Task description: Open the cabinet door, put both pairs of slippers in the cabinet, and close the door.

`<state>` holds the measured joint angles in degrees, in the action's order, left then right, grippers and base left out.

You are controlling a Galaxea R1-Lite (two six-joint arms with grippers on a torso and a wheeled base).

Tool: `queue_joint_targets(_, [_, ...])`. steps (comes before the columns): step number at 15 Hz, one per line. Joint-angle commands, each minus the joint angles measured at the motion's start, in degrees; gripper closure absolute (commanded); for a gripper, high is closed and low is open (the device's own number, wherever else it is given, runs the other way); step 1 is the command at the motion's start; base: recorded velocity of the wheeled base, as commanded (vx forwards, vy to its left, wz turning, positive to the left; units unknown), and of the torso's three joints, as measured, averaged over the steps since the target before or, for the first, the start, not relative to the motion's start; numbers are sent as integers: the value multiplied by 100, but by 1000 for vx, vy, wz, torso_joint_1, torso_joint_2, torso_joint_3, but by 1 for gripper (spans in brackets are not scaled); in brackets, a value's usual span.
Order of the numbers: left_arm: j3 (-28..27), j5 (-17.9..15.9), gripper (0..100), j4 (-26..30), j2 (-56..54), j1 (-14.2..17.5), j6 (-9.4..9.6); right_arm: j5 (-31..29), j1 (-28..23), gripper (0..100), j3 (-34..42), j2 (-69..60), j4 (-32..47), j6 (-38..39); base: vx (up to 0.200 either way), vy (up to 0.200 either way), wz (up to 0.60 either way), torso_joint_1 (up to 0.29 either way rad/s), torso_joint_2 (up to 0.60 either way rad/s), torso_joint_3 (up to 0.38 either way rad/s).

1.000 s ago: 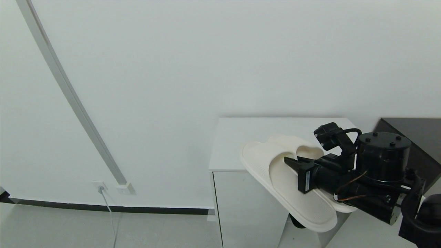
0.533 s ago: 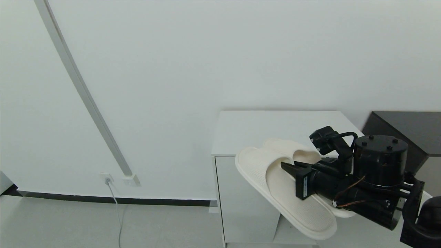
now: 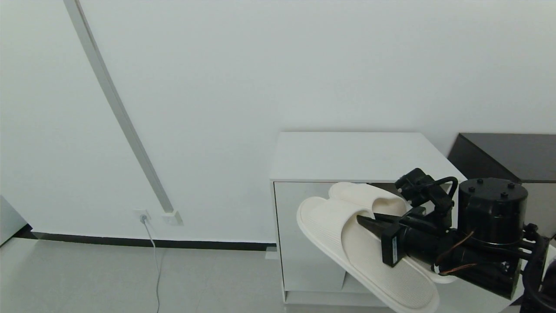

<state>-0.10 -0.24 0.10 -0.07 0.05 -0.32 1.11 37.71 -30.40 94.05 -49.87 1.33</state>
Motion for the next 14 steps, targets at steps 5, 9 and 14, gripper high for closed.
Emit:
queue_joint_targets(5, [1, -2, 100, -1, 7, 4, -3, 3, 18, 100, 70, -80, -14, -63, 0, 0, 0, 0, 0, 0])
queue_joint_targets(9, [1, -2, 100, -1, 7, 4, -3, 3, 35, 100, 78, -62, -5, -63, 0, 0, 0, 0, 0, 0])
queue_joint_targets(14, [1, 7, 100, -1, 7, 4, 5, -14, 44, 100, 96, -10, -5, -124, 0, -80, 0, 0, 0, 2])
